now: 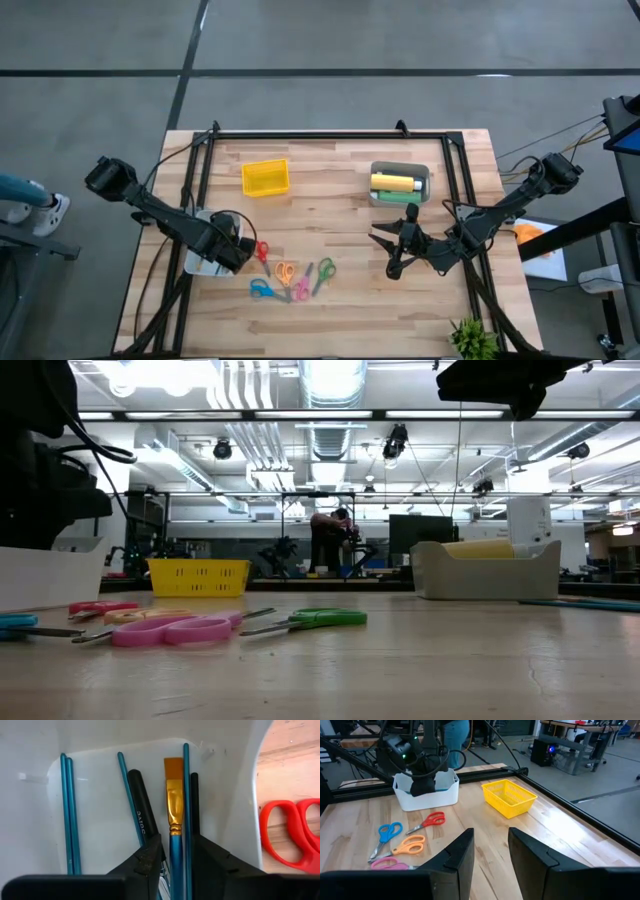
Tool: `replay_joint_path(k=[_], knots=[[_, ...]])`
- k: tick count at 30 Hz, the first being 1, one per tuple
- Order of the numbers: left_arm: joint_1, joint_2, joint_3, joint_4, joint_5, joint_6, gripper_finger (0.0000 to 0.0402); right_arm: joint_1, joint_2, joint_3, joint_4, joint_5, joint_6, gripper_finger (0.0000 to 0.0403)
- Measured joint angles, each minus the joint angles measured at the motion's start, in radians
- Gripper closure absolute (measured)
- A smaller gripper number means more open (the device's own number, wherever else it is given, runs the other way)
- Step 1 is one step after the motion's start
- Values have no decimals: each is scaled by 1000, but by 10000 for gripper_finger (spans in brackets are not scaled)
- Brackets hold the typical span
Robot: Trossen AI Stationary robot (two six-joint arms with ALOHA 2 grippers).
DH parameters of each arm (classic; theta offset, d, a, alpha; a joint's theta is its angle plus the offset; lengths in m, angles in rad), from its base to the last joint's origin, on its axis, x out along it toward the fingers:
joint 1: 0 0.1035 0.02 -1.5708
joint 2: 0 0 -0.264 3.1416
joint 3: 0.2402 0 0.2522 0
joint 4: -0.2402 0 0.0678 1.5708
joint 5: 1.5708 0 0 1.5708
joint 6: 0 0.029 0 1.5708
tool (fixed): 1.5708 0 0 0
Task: Pick & Place Paint Supplies
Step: Put the blue paintbrush into the white bin
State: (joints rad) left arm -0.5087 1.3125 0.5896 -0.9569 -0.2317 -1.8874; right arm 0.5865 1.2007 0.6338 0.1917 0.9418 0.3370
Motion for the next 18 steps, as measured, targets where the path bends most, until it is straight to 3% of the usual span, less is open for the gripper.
replay_joint_path(k=[10, 18], knots=[[0, -28, 5, -21, 16, 6, 291, 0, 0, 0, 0, 0, 0, 283], [0, -66, 108, -151, 5, 6, 291, 0, 0, 0, 0, 0, 0, 283]])
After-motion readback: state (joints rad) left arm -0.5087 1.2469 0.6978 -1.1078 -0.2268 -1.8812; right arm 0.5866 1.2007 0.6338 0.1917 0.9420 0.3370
